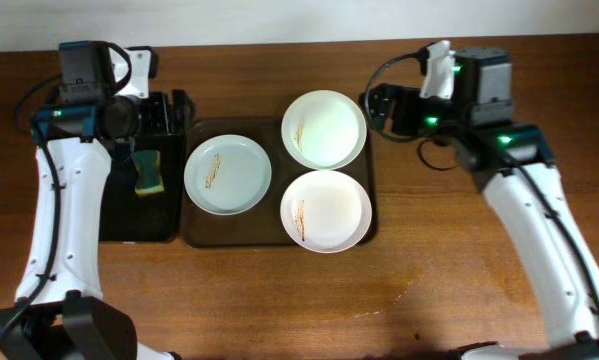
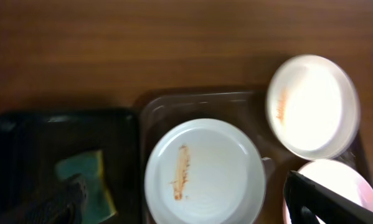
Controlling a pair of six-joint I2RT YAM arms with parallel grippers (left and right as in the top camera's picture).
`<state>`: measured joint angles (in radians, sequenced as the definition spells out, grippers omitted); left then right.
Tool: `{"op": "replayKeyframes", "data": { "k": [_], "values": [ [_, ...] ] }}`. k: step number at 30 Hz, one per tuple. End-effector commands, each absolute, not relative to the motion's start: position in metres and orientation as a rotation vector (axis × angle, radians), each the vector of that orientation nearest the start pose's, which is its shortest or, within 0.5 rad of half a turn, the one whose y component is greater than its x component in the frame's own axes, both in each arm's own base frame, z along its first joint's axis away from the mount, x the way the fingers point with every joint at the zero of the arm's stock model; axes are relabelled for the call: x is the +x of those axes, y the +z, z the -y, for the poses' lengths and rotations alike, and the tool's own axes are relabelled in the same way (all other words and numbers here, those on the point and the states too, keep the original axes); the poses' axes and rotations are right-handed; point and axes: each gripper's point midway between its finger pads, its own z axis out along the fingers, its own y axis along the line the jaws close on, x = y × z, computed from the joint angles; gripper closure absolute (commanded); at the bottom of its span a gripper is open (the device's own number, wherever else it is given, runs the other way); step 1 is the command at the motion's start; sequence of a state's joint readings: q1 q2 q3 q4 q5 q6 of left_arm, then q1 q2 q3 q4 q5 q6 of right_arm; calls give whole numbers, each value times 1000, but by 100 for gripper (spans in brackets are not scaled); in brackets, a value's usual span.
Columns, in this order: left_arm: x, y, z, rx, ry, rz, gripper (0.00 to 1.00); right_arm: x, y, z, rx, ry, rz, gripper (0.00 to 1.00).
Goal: Clean dirty plates on tray and stack at the side
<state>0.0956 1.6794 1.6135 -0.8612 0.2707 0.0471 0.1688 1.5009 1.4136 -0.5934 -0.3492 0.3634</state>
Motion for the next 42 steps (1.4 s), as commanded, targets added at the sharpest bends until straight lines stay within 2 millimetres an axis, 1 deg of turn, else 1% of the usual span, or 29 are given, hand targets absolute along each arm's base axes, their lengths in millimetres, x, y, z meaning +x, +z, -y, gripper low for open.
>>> {"op": "replayKeyframes", "data": {
  "k": [1,3,5,7,8,10,11,13,15,16,18,20,22,23,24,25,27,29,30,31,32,33,35,36,37,38,39,40,42],
  "values": [
    [443,226,-44,-182,-147,-2487,1,428,245,-191,-4,563,-2348,2],
    [441,225,-55,-213,-119,-2490,1,434,206,-238,-73,538,-2433,2],
    [439,223,-62,-230,-71,-2497,1,437,167,-275,-135,518,-2503,13],
    [439,223,-62,-230,-72,-2497,1,436,126,-296,-158,479,-2561,22],
    [439,223,-62,-229,-72,-2497,1,432,107,-307,-187,476,-2588,30],
    [439,223,-62,-230,-72,-2497,1,426,80,-319,-200,459,-2629,39],
    [440,223,-62,-230,-72,-2496,1,425,68,-318,-183,449,-2656,42],
    [440,223,-62,-230,-72,-2498,1,426,56,-320,-181,446,-2666,49],
    [440,222,-61,-228,-78,-2498,1,427,43,-330,-199,462,-2665,57],
    [440,221,-59,-225,-83,-2502,1,425,39,-339,-217,498,-2660,62],
    [437,214,-59,-228,-86,-2523,1,424,32,-347,-224,507,-2655,63],
    [436,204,-59,-232,-90,-2552,1,425,26,-347,-218,507,-2659,67],
    [440,188,-59,-239,-95,-2589,1,423,10,-345,-163,497,-2695,76],
    [441,177,-60,-244,-97,-2614,1,422,4,-344,-132,495,-2712,82],
    [443,171,-60,-247,-99,-2629,1,421,2,-344,-131,499,-2718,87],
    [444,158,-61,-252,-99,-2657,1,420,2,-344,-132,500,-2723,96],
    [445,137,-61,-261,-105,-2707,3,412,-1,-346,-145,529,-2758,96],
    [445,116,-62,-272,-107,-2759,6,412,-1,-345,-142,527,-2760,96],
    [439,98,-62,-245,-100,-2821,8,413,-1,-345,-142,526,-2760,96],
    [425,80,-72,-231,-25,-2912,11,412,-1,-344,-142,523,-2764,96],
    [421,73,-76,-218,-4,-2940,16,411,-2,-343,-143,520,-2768,96],
    [419,65,-82,-220,-6,-2961,27,411,-2,-343,-142,517,-2771,96],
    [423,42,-88,-246,-28,-2980,38,412,-2,-344,-142,520,-2766,95],
    [426,27,-87,-244,-33,-2994,56,412,-2,-343,-142,518,-2766,95],
    [426,19,-87,-245,-36,-3007,68,413,-2,-342,-139,505,-2763,95],
    [425,14,-87,-246,-38,-3016,76,413,-2,-342,-137,505,-2762,96],
    [426,12,-87,-245,-40,-3017,82,414,-2,-341,-134,502,-2761,96],
    [426,10,-83,-240,-64,-3020,85,416,-2,-339,-127,500,-2761,95],
    [425,5,-83,-241,-66,-3032,85,417,-2,-337,-120,499,-2761,95]
  ]
}}
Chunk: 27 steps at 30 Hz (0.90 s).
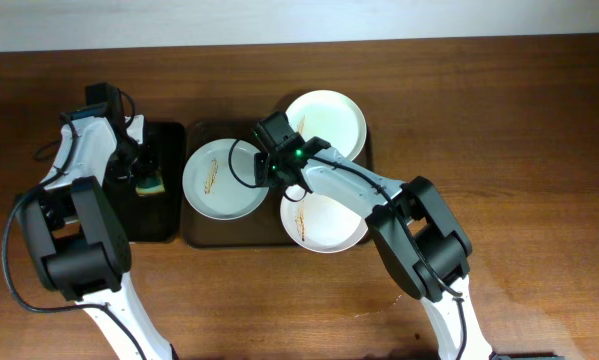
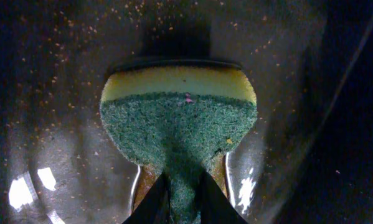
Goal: Clean dirty plates on tray and stack at the side
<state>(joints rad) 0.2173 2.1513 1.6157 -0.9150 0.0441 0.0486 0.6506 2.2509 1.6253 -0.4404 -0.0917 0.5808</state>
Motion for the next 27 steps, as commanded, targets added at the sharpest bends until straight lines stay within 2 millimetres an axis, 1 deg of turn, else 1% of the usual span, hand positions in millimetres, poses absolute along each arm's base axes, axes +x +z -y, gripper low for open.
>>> {"op": "replayKeyframes", "data": {
  "k": [1,2,3,4,6,7,8,9,10,11,12,13,14,15,16,18,19,21,22,23,24,25,26,27],
  "values": [
    [423,-2,-82,-243,-69,-3047,91,417,-2,-336,-118,503,-2763,96],
    [423,-4,-82,-243,-71,-3052,99,417,-2,-337,-120,508,-2765,96],
    [423,-3,-82,-243,-75,-3049,99,415,-2,-339,-126,529,-2770,95],
    [429,13,-75,-237,-136,-3023,99,411,-1,-343,-137,564,-2782,96],
    [443,67,-62,-210,-249,-2947,99,408,-2,-343,-141,581,-2800,96],
    [446,97,-51,-168,-313,-2907,99,408,0,-342,-135,636,-2813,96],
    [449,126,-31,-73,-385,-2858,99,411,1,-337,-117,691,-2825,96],
    [448,135,-16,-18,-410,-2842,99,414,2,-331,-96,720,-2836,96],
    [447,135,-1,31,-417,-2851,99,417,1,-321,-63,723,-2853,96],
    [447,130,18,91,-427,-2860,100,417,-1,-316,-49,713,-2865,96],
    [449,125,31,135,-423,-2857,100,417,-1,-316,-49,711,-2869,96],
    [454,116,50,201,-399,-2847,99,416,-1,-317,-52,708,-2867,96],
    [453,103,57,200,-333,-2867,99,416,-1,-317,-52,708,-2867,96],
    [450,92,61,204,-284,-2888,99,417,-1,-316,-51,708,-2866,96],
    [447,75,66,235,-237,-2904,99,417,-1,-316,-51,708,-2866,96],
    [438,38,60,174,-57,-2960,100,417,-1,-317,-51,708,-2866,96],
    [431,18,60,180,-42,-2996,99,417,-1,-316,-51,708,-2866,96],
    [415,-1,57,182,-30,-3050,99,417,-1,-317,-52,710,-2863,96],
    [409,-6,56,183,-30,-3070,99,418,0,-317,-53,712,-2858,96],
    [393,-11,58,189,-49,-3125,99,418,0,-317,-53,712,-2858,96],
    [376,-11,63,196,-107,-3190,100,418,0,-317,-53,713,-2859,96],
    [360,-7,82,277,-307,-3233,100,418,0,-317,-53,712,-2858,96],
    [351,-1,100,351,-496,-3225,99,418,0,-318,-53,713,-2859,96],
    [348,3,112,365,-622,-3207,100,418,0,-318,-53,713,-2859,96]
  ]
}}
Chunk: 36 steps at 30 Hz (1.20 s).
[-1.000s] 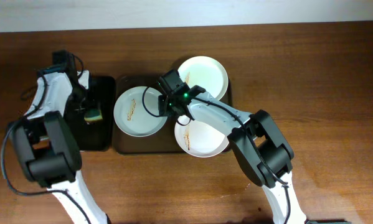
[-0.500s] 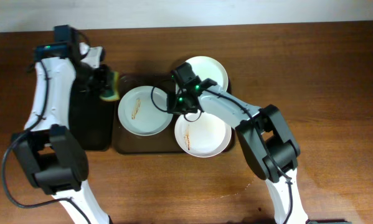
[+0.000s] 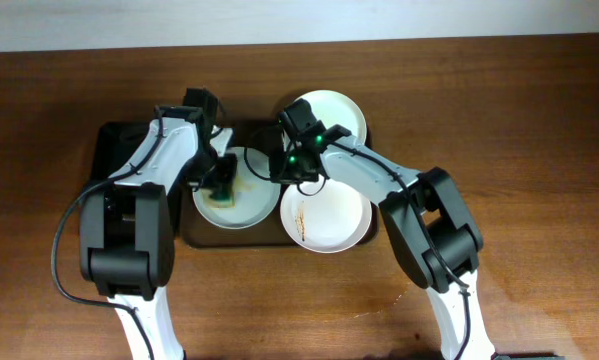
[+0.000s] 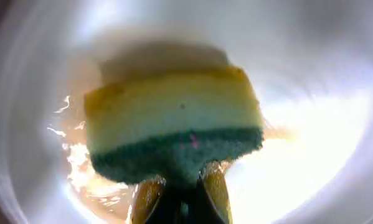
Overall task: Clean dirty plates on tray and stack at the side
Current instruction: 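Scrub the left white plate with the sponge while right gripper holds it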
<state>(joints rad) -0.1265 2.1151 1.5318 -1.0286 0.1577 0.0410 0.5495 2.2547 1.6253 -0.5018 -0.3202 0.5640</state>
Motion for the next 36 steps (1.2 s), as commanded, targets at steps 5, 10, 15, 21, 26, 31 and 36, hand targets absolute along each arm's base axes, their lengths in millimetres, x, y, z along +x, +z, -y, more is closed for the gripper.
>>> {"op": "replayKeyframes", "data": {
  "k": [5,10,15,21,26,31,36],
  "values": [
    [411,-3,80,55,-485,-3032,100,418,0,-317,-53,712,-2859,96],
    [413,-11,21,-183,48,-3054,100,419,-1,-317,-51,703,-2857,96],
    [356,8,112,248,-747,-3171,100,418,-1,-317,-51,703,-2858,96],
    [435,-8,53,-117,-130,-2968,100,419,-1,-316,-50,703,-2858,96],
    [374,-11,12,-169,250,-3186,100,419,-1,-316,-50,703,-2857,96],
    [367,6,118,259,-756,-3118,100,419,-1,-317,-51,703,-2857,96],
    [434,-7,90,-93,-441,-2952,100,418,-1,-317,-51,703,-2858,96]
  ]
}}
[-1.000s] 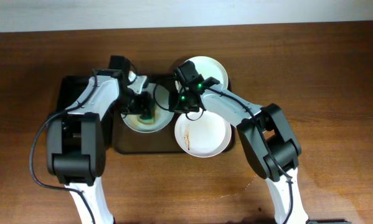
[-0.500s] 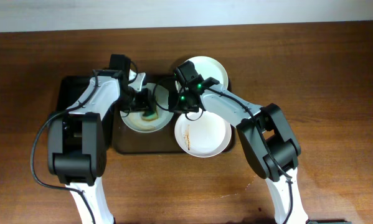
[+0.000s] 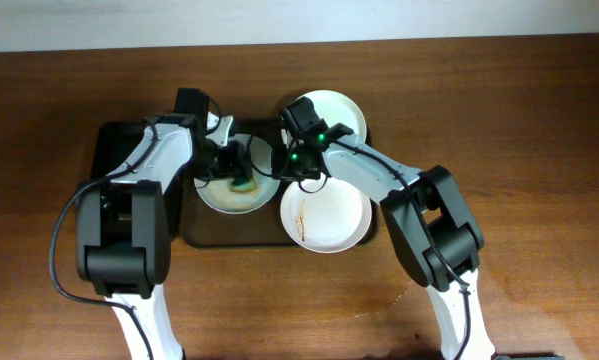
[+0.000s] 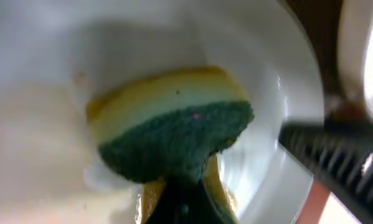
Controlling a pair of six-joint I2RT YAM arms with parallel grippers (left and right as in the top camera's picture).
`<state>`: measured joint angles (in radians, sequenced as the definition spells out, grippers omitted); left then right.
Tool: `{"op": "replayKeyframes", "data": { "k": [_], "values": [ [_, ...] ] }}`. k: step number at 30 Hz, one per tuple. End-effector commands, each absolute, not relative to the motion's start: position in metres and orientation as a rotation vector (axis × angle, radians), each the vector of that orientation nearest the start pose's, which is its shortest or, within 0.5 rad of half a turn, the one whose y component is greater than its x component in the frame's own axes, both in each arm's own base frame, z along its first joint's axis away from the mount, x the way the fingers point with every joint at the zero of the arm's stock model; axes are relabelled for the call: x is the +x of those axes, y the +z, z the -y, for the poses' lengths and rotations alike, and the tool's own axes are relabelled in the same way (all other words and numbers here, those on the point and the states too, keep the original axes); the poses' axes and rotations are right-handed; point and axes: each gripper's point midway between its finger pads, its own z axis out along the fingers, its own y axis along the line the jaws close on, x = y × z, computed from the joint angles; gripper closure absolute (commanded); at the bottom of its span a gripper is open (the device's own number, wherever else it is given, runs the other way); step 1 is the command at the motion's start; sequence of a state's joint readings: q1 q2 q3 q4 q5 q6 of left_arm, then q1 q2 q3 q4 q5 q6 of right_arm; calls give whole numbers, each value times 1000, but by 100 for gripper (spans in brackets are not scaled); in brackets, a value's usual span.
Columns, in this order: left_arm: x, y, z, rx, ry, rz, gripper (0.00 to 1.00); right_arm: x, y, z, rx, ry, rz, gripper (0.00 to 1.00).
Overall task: Clean dirty plates on tray and stack at the side
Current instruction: 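Scrub the left white plate with the sponge while right gripper holds it, then lift the cleaned plate with right gripper and place it right of tray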
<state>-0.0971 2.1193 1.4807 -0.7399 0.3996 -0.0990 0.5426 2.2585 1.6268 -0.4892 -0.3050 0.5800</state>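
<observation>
In the overhead view the left plate (image 3: 222,195) on the brown tray (image 3: 199,238) carries a pale yellowish smear. My left gripper (image 3: 236,168) is shut on a green and yellow sponge (image 3: 244,184) that presses on the plate's right part. The left wrist view shows the sponge (image 4: 174,124), green side toward the camera, against the white plate (image 4: 43,56), with my left gripper (image 4: 183,202) shut on it. My right gripper (image 3: 297,172) is at this plate's right rim, one finger (image 4: 335,163) lying over the rim. Two more plates, one at the back (image 3: 331,118) and one in front (image 3: 329,215), have orange streaks.
A black tray (image 3: 119,190) lies left of the brown tray, under my left arm. Both arms cross over the brown tray's middle. Bare wooden table (image 3: 519,230) lies to the right and in front.
The sponge in my left gripper has moved from the left part of the plate to its right part, close to my right gripper. My right gripper stays at the plate's rim.
At first both arms were back, the sponge lay on the black tray and all three plates had streaks. Then my left gripper was shut on the sponge there and my right was at the left plate. Since then the sponge is on that plate, its streak smeared.
</observation>
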Motion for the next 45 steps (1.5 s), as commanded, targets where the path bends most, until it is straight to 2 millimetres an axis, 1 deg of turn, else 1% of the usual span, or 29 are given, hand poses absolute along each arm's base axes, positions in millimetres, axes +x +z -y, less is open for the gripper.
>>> {"op": "replayKeyframes", "data": {
  "k": [1,2,3,4,5,6,7,9,10,11,13,14,15,16,17,18,22,23,27,30,31,35,38,39,41,42,43,44,45],
  "values": [
    [444,3,83,-106,-414,-2932,100,418,-1,-316,-51,703,-2858,96],
    [451,15,79,-120,-419,-2919,99,418,-1,-316,-50,703,-2859,96],
    [466,51,67,-165,-436,-2898,99,418,-1,-316,-50,701,-2861,96],
    [473,79,55,-198,-432,-2889,99,418,-1,-316,-50,700,-2862,96],
    [476,102,44,-226,-427,-2881,100,418,-1,-316,-50,700,-2862,96],
    [474,138,22,-259,-414,-2875,100,418,-2,-316,-50,700,-2862,96],
    [464,150,6,-278,-403,-2898,99,418,-3,-316,-50,700,-2862,96],
    [439,146,-21,-330,-359,-2990,99,420,-2,-317,-51,705,-2854,91],
    [430,140,-35,-369,-294,-3027,99,421,-2,-318,-53,708,-2848,85],
    [420,132,-53,-415,-203,-3063,99,422,-1,-321,-62,710,-2832,74],
    [418,118,-58,-432,-194,-3079,100,417,-3,-330,-94,647,-2820,71],
    [421,114,-59,-431,-193,-3073,99,414,-4,-333,-109,635,-2819,76],
    [424,109,-59,-430,-192,-3068,99,410,-4,-338,-124,628,-2818,90],
    [427,102,-60,-430,-193,-3067,100,408,-4,-339,-130,625,-2825,96],
    [429,100,-60,-429,-192,-3063,100,410,0,-336,-127,621,-2826,96],
    [434,100,-61,-425,-189,-3043,99,419,27,-331,-219,575,-2778,96],
    [445,100,-63,-414,-184,-2998,100,436,99,-291,-367,159,-2667,96],
    [447,101,-63,-411,-182,-2988,100,440,114,-280,-383,34,-2634,96],
    [450,101,-64,-409,-180,-2977,100,448,154,-265,-387,-358,-2441,96],
    [453,101,-64,-406,-179,-2966,100,438,195,-267,-383,-709,-2180,96],
    [454,102,-64,-405,-178,-2962,99,428,214,-273,-368,-807,-2069,96],
    [454,101,-65,-405,-173,-2961,100,400,249,-294,-351,-942,-1863,96],
    [430,96,-83,-434,6,-3057,100,399,246,-298,-363,-925,-1874,96],
    [423,88,-82,-442,3,-3096,99,399,239,-301,-384,-890,-1906,96],
    [413,69,-80,-450,-1,-3139,100,398,230,-307,-383,-814,-1955,96],
    [402,45,-81,-476,23,-3166,100,399,220,-312,-409,-761,-2004,96],
    [399,34,-82,-477,39,-3173,100,399,213,-313,-415,-718,-2045,96],
    [395,20,-81,-477,37,-3175,99,402,195,-312,-437,-631,-2147,96],
    [392,12,-80,-478,37,-3181,100,406,189,-303,-409,-615,-2189,96]
  ]
}}
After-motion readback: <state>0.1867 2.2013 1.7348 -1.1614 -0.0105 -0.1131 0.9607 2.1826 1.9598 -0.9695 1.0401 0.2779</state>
